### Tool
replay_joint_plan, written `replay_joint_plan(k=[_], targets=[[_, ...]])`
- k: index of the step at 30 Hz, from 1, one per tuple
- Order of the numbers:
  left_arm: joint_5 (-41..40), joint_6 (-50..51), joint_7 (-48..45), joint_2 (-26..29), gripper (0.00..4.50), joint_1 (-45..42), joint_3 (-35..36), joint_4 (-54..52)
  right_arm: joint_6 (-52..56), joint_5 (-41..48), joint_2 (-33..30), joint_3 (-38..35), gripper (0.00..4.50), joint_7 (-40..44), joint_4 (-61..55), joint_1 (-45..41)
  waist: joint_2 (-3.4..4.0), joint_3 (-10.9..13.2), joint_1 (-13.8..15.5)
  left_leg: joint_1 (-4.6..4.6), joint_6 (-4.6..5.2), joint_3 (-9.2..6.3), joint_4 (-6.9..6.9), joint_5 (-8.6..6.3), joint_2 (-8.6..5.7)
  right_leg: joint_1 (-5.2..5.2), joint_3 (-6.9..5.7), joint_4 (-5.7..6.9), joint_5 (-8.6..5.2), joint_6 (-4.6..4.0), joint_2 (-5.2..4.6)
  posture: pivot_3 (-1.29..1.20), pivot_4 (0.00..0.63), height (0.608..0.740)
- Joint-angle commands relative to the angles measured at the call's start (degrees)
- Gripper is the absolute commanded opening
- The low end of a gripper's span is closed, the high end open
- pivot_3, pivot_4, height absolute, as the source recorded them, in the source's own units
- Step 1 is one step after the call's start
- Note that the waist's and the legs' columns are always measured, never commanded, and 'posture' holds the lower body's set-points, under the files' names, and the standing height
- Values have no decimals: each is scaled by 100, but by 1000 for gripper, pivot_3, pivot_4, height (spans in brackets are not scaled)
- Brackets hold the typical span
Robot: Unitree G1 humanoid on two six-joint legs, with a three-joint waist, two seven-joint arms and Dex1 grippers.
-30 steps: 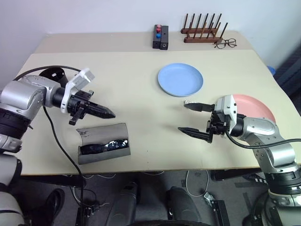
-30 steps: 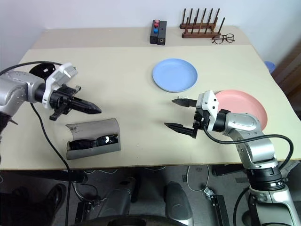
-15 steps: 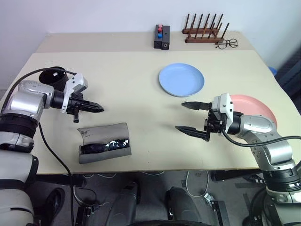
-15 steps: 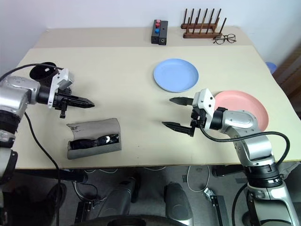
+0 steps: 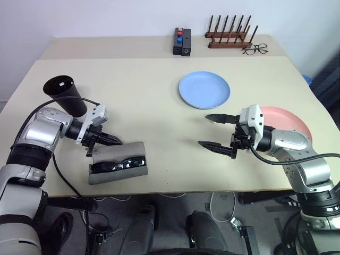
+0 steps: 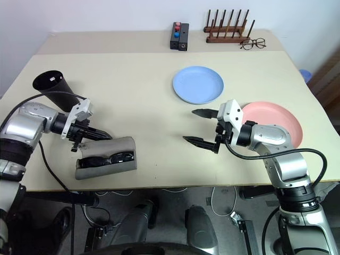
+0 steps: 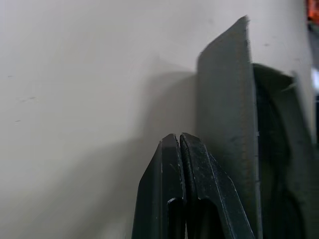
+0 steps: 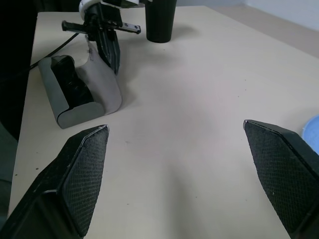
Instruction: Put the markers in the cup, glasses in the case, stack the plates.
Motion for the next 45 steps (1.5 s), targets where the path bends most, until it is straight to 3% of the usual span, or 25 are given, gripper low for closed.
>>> replay_joint_plan(k=[1, 14, 25, 30, 33, 40, 45], targets=[[-294, 314, -120, 245, 38, 112, 132, -523, -96, 38, 21, -97, 4436, 35, -67, -34, 0, 0, -1, 0, 0, 0, 0, 0, 0, 0, 0, 0, 0, 0, 0, 0, 150, 737], [-860, 1161, -120, 741, 38, 797, 45, -2011, -438, -58, 21, -141, 4436, 173, 175, 126, 2, -1, 3, 2, 0, 0, 0, 0, 1, 3, 1, 0, 0, 0, -1, 0, 150, 737], [-1310, 1549, -120, 726, 38, -5, 233, -1261, -563, -113, 47, -156, 4436, 143, 291, 117, 2, 0, -5, 3, 0, 0, 0, 0, 1, 2, 0, 0, 0, -1, 2, 0, 150, 737], [-1675, 1887, 112, 199, 38, -893, 1018, -497, -869, -306, 214, -312, 4436, -277, 643, -134, -2, 1, 35, 1, 0, -6, 8, 1, 1, 4, -8, 3, 0, 0, 6, 0, 150, 737], [-1669, 1424, 452, -213, 882, -1145, 1465, -211, -893, -439, 364, -514, 4436, -781, 1040, -465, -1, 0, 21, 2, 0, -1, 13, 1, -2, 7, -6, 2, 4, 7, 3, 0, 150, 737], [-1849, 1230, 701, -926, 4459, -816, 1858, -775, -388, -1123, -159, -556, 4436, -1274, 1365, -480, 3, -2, 0, 1, 0, 3, 6, 1, -2, 3, -1, 4, 4, 8, 3, 0, 150, 737], [-1723, 860, 594, -1184, 4459, -524, 1718, -988, 762, -1149, -798, -840, 4436, -1500, 1086, -177, 3, -2, 6, 2, 0, 4, 9, 2, -2, 4, 0, 7, 6, 7, 2, 0, 150, 737]])
